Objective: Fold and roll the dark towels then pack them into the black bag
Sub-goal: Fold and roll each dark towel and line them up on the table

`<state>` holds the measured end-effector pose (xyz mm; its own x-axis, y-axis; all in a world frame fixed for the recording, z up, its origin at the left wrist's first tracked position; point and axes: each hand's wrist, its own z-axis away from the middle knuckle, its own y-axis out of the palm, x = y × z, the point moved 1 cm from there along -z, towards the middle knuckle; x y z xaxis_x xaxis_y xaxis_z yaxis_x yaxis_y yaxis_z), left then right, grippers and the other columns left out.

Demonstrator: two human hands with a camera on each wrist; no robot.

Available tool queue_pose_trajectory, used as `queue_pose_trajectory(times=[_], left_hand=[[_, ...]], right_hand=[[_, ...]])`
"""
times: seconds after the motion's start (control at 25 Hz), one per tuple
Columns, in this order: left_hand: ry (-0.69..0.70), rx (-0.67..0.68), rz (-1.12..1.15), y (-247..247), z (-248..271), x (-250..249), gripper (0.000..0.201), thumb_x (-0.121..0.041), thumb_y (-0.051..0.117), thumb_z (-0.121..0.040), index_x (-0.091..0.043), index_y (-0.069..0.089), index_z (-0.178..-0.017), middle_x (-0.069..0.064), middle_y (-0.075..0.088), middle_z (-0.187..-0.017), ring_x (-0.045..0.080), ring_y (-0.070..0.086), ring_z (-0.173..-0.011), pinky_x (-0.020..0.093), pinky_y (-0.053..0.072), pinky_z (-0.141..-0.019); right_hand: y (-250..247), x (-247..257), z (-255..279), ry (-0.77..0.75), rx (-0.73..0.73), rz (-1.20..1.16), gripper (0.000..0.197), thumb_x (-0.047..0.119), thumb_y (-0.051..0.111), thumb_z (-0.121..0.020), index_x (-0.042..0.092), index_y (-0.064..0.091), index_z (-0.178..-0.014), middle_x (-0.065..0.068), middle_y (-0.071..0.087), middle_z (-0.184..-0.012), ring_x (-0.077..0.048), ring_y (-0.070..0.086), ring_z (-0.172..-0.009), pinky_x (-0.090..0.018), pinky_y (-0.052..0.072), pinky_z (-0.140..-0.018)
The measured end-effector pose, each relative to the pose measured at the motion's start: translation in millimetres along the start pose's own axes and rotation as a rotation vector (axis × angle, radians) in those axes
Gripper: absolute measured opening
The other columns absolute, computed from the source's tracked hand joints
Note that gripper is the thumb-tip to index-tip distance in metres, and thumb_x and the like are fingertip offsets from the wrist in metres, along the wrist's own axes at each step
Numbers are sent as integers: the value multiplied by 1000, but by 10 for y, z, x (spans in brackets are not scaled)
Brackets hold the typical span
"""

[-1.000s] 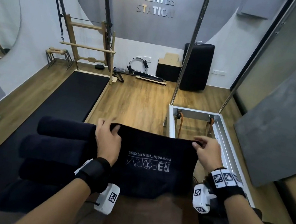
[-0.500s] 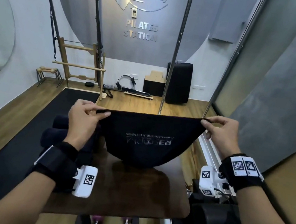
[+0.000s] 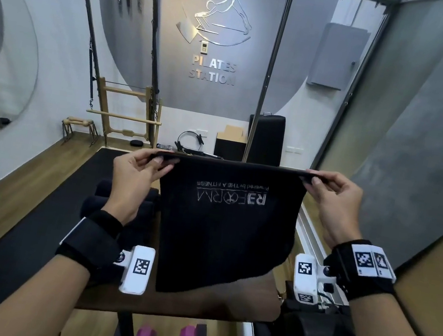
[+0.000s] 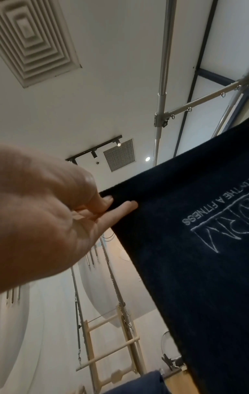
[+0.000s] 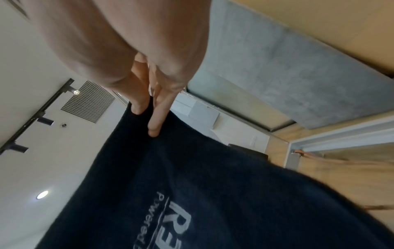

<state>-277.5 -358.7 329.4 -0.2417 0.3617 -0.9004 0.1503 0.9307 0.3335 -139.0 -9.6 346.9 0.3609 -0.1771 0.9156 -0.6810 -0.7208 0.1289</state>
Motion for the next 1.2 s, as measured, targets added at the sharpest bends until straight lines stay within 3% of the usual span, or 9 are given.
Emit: queue_pose_trajectory(times=[0.12,0.24,0.4,0.56,0.64,0.72,0.8,0.92,1.2], left_hand=[[-18,43,-22,-85,58,-43,16,-1,73,-95,8,70,-108,23,77,-101,35,79,-95,30,65,-78],[-43,33,-88,-188,112,-93,26,-12,86,-82,0,74,-101,20,79,-90,34,80,-82,30,65,-64],[-25,16,-112,-252,103,-119,16,-21,88,-85,-11,78,-94,18,71,-67,26,70,-50,31,59,-49],[-55,-29,-103,-229,-72,-52,10,-16,85,-88,-11,76,-90,16,64,-65,27,64,-41,31,55,-42],[-113,-20,-127,-181,-133,50,12,-14,80,-93,-10,70,-98,16,68,-74,30,70,-47,31,55,-41],[-183,-2,-139,-104,-170,178,11,-10,71,-100,-6,64,-108,18,74,-91,34,78,-63,30,59,-45],[-190,12,-118,-39,-221,276,9,-4,61,-105,0,61,-113,24,70,-108,36,80,-84,32,66,-62],[-116,15,-49,17,-365,339,10,1,57,-106,4,62,-114,29,65,-114,38,78,-100,38,66,-84],[-186,-8,-17,-315,-153,812,17,-7,57,-106,2,71,-108,23,78,-97,37,78,-99,41,65,-88]], right_hand=[[-142,13,66,76,27,70,3,-1,69,-96,-4,68,-97,-19,75,-74,-33,76,-63,-37,63,-62],[-271,58,117,76,31,128,18,6,75,-93,-10,67,-99,-15,67,-59,-28,62,-41,-27,47,-40],[-326,202,113,77,29,117,20,12,77,-92,-7,71,-91,-15,61,-54,-25,53,-34,-23,37,-34],[-233,163,7,72,13,142,19,11,74,-95,-7,68,-89,-17,60,-55,-25,53,-32,-23,35,-32],[-136,31,-41,106,16,167,16,8,68,-99,-6,65,-92,-21,62,-61,-30,62,-39,-28,45,-34],[-15,-113,-78,171,36,172,13,4,60,-103,-8,62,-97,-26,66,-74,-37,74,-58,-33,62,-52],[96,-228,-129,199,53,144,11,-1,55,-104,-9,61,-100,-27,67,-89,-40,77,-80,-35,66,-76],[174,-287,-235,152,38,69,13,-4,55,-103,-16,61,-101,-30,67,-100,-38,77,-94,-38,63,-91],[-49,-719,77,202,55,-45,24,14,63,-102,-5,75,-94,-23,77,-100,-32,77,-97,-28,63,-81]])
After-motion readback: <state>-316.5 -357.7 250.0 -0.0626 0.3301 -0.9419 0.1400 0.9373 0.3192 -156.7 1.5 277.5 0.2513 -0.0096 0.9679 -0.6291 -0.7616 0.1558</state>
